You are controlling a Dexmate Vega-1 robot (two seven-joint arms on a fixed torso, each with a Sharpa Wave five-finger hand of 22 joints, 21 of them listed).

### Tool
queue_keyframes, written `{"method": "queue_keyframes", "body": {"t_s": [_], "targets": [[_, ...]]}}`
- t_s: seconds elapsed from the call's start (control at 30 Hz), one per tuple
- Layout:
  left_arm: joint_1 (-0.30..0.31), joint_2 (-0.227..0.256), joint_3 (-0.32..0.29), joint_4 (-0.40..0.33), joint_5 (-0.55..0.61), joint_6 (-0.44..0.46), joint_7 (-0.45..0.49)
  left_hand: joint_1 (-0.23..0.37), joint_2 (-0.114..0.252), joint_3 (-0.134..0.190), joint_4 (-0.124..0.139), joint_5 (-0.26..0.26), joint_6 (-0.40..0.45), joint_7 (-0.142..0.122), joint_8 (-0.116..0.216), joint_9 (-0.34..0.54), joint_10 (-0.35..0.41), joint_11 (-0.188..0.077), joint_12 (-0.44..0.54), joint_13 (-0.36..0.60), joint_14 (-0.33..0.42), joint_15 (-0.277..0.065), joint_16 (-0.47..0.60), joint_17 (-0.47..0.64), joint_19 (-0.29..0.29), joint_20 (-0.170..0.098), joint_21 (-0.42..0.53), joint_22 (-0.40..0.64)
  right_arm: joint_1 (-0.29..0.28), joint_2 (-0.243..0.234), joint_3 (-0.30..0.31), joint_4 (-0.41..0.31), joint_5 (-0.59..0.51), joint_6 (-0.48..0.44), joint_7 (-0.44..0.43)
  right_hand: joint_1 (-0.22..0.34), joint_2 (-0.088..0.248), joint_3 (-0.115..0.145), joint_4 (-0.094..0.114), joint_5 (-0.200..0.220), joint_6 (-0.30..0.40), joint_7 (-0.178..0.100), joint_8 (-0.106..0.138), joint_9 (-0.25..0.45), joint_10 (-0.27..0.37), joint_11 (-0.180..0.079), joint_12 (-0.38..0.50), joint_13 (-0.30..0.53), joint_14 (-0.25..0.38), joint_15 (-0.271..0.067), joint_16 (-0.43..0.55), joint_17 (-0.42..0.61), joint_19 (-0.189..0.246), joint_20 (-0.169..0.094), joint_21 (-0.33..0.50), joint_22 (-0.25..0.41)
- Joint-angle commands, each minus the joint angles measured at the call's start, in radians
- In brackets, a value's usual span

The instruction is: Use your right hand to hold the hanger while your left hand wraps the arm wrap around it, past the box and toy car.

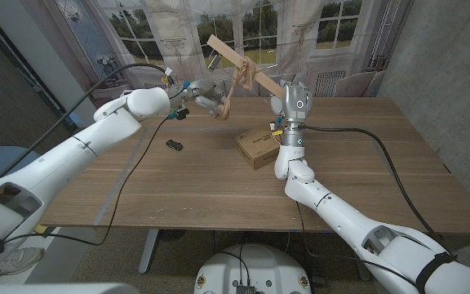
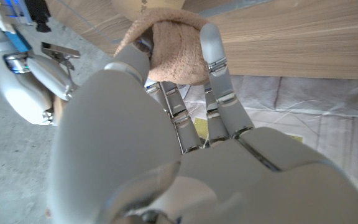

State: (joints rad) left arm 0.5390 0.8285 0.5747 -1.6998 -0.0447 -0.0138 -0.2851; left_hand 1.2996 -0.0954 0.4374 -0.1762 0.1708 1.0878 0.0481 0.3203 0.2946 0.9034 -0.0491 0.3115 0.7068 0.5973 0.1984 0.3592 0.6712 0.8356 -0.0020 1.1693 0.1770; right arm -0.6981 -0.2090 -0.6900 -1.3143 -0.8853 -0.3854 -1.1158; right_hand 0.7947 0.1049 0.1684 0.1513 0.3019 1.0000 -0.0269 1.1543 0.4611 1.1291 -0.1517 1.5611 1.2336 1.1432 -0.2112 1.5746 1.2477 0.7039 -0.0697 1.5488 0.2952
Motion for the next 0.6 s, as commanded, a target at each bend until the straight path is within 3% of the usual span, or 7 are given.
{"method": "queue_keyframes", "body": {"t_s": [0.03,0.27,0.47,0.6], "targets": [[0.073,-0.078,-0.004,0.064,-0.046,-0.175,0.073,0.165,0.172,0.02,0.017,0.004,0.004,0.005,-0.004,0.003,0.009,0.002,-0.005,0.001,0.478,-0.394,0.0,0.003,-0.107,-0.203,0.009,0.002,0.032,-0.037,-0.093,-0.05,0.084,-0.118,0.021,-0.044,0.054,0.009,0.002,0.003,0.006,-0.002,0.006,-0.001,0.006,-0.012,0.005,0.004,0.008,0.0,0.004,0.002,0.011,-0.067,0.006,0.0],[0.112,-0.107,0.008,0.051,0.012,-0.224,0.145,0.164,0.171,0.02,0.017,0.004,0.004,0.005,-0.005,0.004,0.01,0.003,-0.007,0.002,0.479,-0.393,-0.004,0.0,-0.108,-0.201,0.011,0.002,0.036,-0.057,-0.122,-0.082,0.119,-0.159,0.022,-0.044,0.054,0.01,0.002,0.003,0.001,-0.003,0.009,0.004,0.005,-0.015,0.004,0.004,0.011,0.0,0.005,0.002,0.009,-0.07,0.006,0.002],[0.203,-0.114,-0.011,-0.037,0.195,-0.24,0.353,0.163,0.172,0.02,0.017,0.004,0.006,0.005,-0.006,0.003,0.011,0.005,-0.01,0.002,0.479,-0.394,-0.005,0.0,-0.11,-0.201,0.013,0.002,0.034,-0.063,-0.13,-0.1,0.144,-0.192,0.016,-0.045,0.053,0.011,0.002,0.002,0.002,-0.002,0.011,0.003,0.005,-0.015,0.004,0.004,0.012,0.0,0.005,0.002,0.014,-0.07,0.005,0.0],[0.287,-0.123,-0.032,-0.106,0.387,-0.234,0.554,0.164,0.171,0.02,0.017,0.004,0.006,0.004,-0.007,0.002,0.011,-0.001,-0.011,0.002,0.479,-0.393,-0.006,0.0,-0.11,-0.2,0.014,0.002,0.032,-0.065,-0.132,-0.104,0.162,-0.204,0.013,-0.045,0.053,0.012,0.003,0.001,0.004,-0.001,0.009,-0.001,0.006,-0.015,0.004,0.004,0.013,0.0,0.005,0.002,0.013,-0.07,0.006,0.001]]}}
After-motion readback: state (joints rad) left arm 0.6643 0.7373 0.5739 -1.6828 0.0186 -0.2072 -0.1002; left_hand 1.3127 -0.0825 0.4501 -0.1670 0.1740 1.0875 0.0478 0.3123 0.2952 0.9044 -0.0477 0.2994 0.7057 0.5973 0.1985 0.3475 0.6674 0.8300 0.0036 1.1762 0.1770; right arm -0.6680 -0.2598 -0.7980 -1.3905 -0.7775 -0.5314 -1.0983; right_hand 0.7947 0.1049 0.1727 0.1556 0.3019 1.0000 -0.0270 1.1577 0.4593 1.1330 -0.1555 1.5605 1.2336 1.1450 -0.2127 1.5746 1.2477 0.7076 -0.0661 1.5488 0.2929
